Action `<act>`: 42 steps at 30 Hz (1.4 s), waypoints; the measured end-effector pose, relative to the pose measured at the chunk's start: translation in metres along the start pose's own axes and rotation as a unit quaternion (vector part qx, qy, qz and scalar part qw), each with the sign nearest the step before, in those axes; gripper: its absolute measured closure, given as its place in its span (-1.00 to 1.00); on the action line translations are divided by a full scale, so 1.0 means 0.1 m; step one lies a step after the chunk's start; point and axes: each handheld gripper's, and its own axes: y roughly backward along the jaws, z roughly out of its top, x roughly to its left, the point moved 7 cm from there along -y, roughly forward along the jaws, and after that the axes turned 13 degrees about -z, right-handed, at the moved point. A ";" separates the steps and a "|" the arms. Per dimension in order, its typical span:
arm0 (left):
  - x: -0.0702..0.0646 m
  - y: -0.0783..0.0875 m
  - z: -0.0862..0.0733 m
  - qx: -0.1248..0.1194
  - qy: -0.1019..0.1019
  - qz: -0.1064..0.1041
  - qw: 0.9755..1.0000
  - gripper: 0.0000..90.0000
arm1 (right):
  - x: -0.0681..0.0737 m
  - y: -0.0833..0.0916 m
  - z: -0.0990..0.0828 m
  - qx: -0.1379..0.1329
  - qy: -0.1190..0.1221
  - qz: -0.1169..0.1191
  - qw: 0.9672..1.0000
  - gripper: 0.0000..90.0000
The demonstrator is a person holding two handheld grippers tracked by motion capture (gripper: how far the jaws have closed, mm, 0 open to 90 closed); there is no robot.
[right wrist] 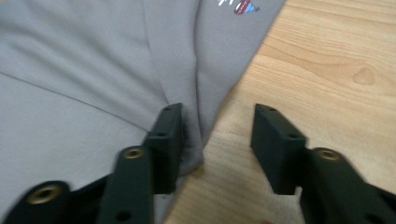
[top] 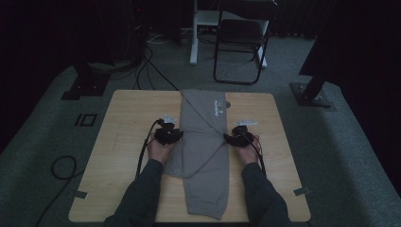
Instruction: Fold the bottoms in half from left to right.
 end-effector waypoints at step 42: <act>-1.80 -0.15 -0.61 0.054 -0.116 -0.199 0.972 0.94 | -0.04 0.72 -0.47 -0.028 0.051 0.007 0.998 0.11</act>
